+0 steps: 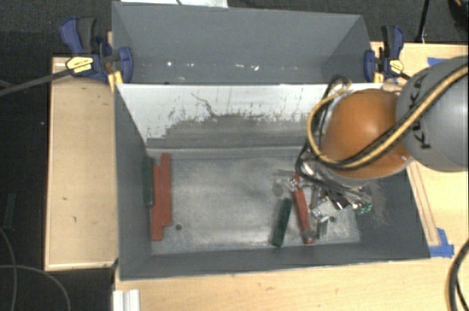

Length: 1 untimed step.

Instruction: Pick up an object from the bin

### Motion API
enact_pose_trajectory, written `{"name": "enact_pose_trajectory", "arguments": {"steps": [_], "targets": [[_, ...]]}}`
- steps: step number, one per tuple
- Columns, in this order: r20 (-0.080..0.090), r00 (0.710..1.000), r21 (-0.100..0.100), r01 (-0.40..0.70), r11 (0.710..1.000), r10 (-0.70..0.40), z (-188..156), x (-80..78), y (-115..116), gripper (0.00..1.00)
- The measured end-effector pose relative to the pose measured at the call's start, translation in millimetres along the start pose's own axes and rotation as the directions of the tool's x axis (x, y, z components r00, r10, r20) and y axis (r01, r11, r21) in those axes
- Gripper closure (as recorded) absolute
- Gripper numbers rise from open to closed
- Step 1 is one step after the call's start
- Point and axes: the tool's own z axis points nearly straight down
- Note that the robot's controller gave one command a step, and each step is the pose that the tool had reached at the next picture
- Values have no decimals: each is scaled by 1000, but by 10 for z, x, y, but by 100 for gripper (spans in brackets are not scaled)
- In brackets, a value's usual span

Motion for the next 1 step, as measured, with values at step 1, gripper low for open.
{"name": "enact_pose_trajectory", "arguments": {"steps": [1], "targets": [[-1,984,-1,180,984,-180,-8,-123,205,0]]}}
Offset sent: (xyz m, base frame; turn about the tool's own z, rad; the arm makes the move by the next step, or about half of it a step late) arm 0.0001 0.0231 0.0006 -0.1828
